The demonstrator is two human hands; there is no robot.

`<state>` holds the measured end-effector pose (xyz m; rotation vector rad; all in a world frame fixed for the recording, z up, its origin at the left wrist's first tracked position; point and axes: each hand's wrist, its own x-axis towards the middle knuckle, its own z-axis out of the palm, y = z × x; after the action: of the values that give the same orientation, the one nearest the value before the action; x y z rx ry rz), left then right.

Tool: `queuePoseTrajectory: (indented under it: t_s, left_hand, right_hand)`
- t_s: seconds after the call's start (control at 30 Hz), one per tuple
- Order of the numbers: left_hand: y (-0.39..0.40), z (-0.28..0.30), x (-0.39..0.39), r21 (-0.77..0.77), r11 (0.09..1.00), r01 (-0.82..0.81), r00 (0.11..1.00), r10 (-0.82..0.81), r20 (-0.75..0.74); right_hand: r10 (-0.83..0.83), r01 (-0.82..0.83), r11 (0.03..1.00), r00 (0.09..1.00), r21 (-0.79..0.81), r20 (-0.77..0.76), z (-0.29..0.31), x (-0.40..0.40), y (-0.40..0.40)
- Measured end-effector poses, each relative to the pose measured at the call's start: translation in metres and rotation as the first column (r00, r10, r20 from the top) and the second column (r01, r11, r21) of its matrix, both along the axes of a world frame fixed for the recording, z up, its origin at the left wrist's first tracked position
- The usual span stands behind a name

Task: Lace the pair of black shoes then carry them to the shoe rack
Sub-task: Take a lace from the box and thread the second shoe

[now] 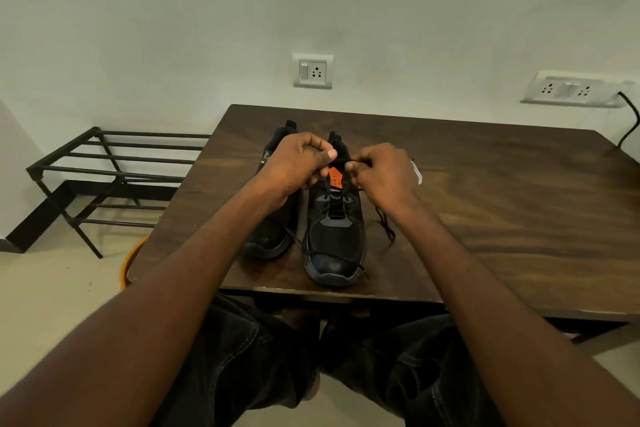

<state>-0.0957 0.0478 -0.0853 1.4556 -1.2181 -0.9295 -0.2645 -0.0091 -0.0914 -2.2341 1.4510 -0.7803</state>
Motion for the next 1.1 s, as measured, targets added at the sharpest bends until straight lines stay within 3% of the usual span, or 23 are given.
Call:
queuePoseTrajectory:
  t_s: [0.1,0.17,0.27,0.43,0.53,0.6,0.67,0.73,0.93,1.03,1.1]
  left_hand:
    - [0.0,-0.003,0.003,-0.014,0.999,-0.038,0.999,0.038,0.017]
    - [-0.001,-0.004,0.004,-0.019,0.999,-0.045,0.998,0.046,0.032]
    - [-0.003,-0.006,0.003,-0.04,0.999,-0.035,0.998,0.037,0.053]
    - [-0.006,-0.01,0.008,-0.057,0.996,-0.062,0.983,0.071,0.167]
    - [-0.008,-0.015,0.013,-0.106,0.994,-0.032,0.861,0.081,0.501]
    - [-0.009,-0.017,0.014,-0.068,0.996,0.063,0.719,0.002,0.695]
    - [-0.012,-0.019,0.014,-0.009,0.994,0.107,0.649,-0.063,0.758]
    - [-0.013,-0.022,0.014,0.001,0.993,0.118,0.648,-0.077,0.758]
    - [-0.017,-0.027,0.019,-0.043,0.994,0.097,0.752,-0.045,0.658]
    - [-0.018,-0.028,0.021,-0.052,0.995,0.085,0.758,-0.031,0.652]
    - [-0.018,-0.028,0.022,-0.049,0.995,0.082,0.771,-0.032,0.637]
  right_hand:
    - [-0.115,0.107,0.993,0.968,-0.048,-0.222,-0.002,-0.006,-0.001]
    - [-0.036,0.001,0.993,0.956,-0.12,-0.292,-0.002,-0.003,0.004]
    - [0.163,-0.168,0.983,0.984,-0.07,-0.077,0.002,0.006,0.013]
    - [0.093,-0.106,0.993,0.975,0.055,0.2,-0.004,0.008,0.004]
    - [0.017,-0.035,0.996,0.976,0.08,0.215,-0.009,0.007,0.001]
    - [-0.003,0.0,1.0,0.996,0.026,0.087,-0.014,0.008,0.001]
    - [-0.001,0.001,1.0,1.0,-0.011,-0.03,-0.015,0.011,0.005]
    - [0.011,-0.019,0.998,0.991,-0.054,-0.13,-0.015,0.014,0.007]
    - [-0.026,-0.053,0.978,0.928,-0.202,-0.371,-0.01,0.025,0.01]
    - [-0.019,-0.043,0.986,0.929,-0.16,-0.37,-0.011,0.032,0.003]
    - [0.01,-0.033,0.996,0.966,-0.084,-0.259,-0.016,0.032,-0.004]
